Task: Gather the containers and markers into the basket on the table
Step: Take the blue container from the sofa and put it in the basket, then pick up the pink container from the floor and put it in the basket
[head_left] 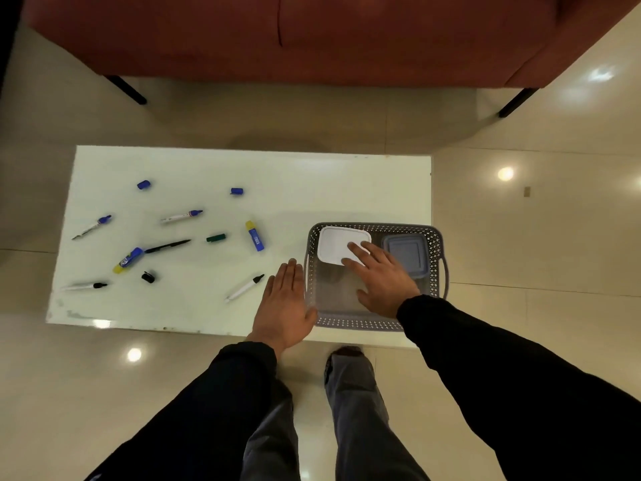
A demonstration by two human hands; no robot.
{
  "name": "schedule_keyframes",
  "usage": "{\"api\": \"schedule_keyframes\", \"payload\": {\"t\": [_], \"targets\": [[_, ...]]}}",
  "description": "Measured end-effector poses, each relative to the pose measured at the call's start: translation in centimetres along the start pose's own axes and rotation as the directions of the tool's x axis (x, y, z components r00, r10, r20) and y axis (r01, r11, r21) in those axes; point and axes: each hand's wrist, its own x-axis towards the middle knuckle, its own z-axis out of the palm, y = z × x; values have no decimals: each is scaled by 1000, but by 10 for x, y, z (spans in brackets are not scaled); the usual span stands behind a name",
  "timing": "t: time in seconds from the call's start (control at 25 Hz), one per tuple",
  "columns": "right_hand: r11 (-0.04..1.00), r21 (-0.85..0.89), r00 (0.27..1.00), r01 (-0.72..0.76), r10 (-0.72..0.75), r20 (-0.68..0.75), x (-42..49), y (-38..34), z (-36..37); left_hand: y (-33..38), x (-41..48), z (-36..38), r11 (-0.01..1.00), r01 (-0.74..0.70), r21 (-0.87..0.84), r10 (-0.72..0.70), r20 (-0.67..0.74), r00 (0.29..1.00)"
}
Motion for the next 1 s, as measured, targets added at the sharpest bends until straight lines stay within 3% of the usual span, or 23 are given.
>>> {"api": "schedule_keyframes", "payload": {"t": [0.24, 0.48, 0.72, 1.0], "targets": [[983, 77, 983, -169, 173, -55, -89, -127, -47, -18, -104, -51, 997, -69, -23, 67, -85, 994], [973, 47, 971, -227, 230, -68, -113, -279, -32, -123, -222, -53, 998, -51, -28, 48, -112, 993], [993, -98, 998, 58, -57, 19, -50, -446, 1, -269, -328, -25, 962, 182, -202, -220, -190, 957], [914, -169, 927, 369, -348, 142, 68, -628, 10, -434, -414, 3, 756, 489, -435, -596, -150, 789]]}}
